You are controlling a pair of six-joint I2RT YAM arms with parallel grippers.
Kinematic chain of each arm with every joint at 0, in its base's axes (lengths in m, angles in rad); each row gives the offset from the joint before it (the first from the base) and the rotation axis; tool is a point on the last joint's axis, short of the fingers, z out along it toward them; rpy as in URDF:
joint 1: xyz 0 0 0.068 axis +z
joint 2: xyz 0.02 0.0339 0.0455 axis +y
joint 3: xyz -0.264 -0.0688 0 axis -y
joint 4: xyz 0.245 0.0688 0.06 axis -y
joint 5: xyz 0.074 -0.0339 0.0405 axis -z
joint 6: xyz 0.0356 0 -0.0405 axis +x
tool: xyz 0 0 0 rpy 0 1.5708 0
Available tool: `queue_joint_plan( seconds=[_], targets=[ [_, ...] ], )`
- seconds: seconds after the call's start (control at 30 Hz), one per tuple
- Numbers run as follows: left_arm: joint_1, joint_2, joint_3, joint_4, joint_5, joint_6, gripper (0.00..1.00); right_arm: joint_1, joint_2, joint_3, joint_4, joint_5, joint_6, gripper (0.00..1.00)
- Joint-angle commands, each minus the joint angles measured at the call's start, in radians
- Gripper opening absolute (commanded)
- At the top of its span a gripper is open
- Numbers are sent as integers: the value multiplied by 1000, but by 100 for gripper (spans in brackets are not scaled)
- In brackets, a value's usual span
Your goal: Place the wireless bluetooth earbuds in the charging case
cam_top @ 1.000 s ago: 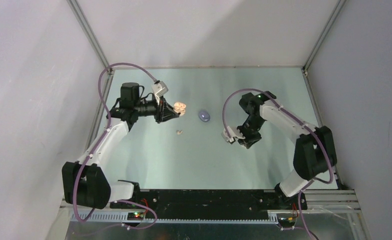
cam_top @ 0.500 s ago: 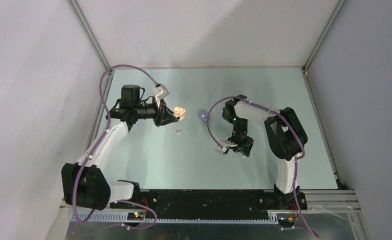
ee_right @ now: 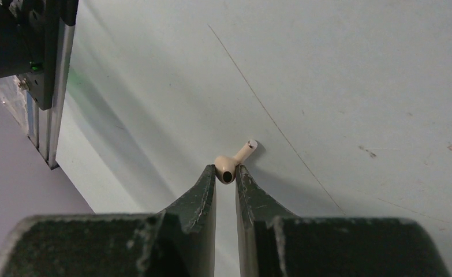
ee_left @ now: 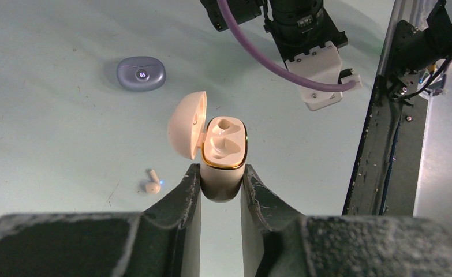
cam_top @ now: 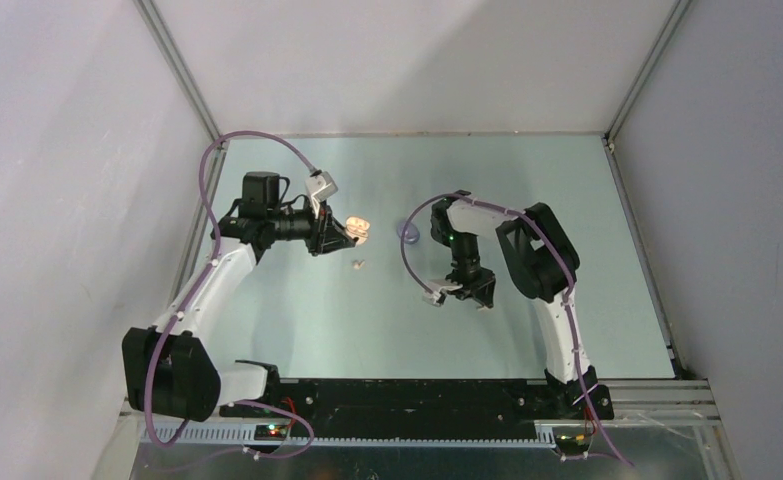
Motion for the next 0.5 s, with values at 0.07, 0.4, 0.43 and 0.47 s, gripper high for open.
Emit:
queue_joint_plan(
  seconds=[0.07,0.4,0.43,0.47],
  targets=[
    [-3,-9,41,13,10,12,0,-3,31,85,-15,11,44,25],
    [-3,26,65,17,25,3,0,-106,44,369,-53,-196,278,47],
    [-3,27,68,16,26,3,0,-127,19,374,-45,-241,312,47],
    [-3,28,70,16,25,1,0,-138,2,366,-8,-263,409,46]
  ],
)
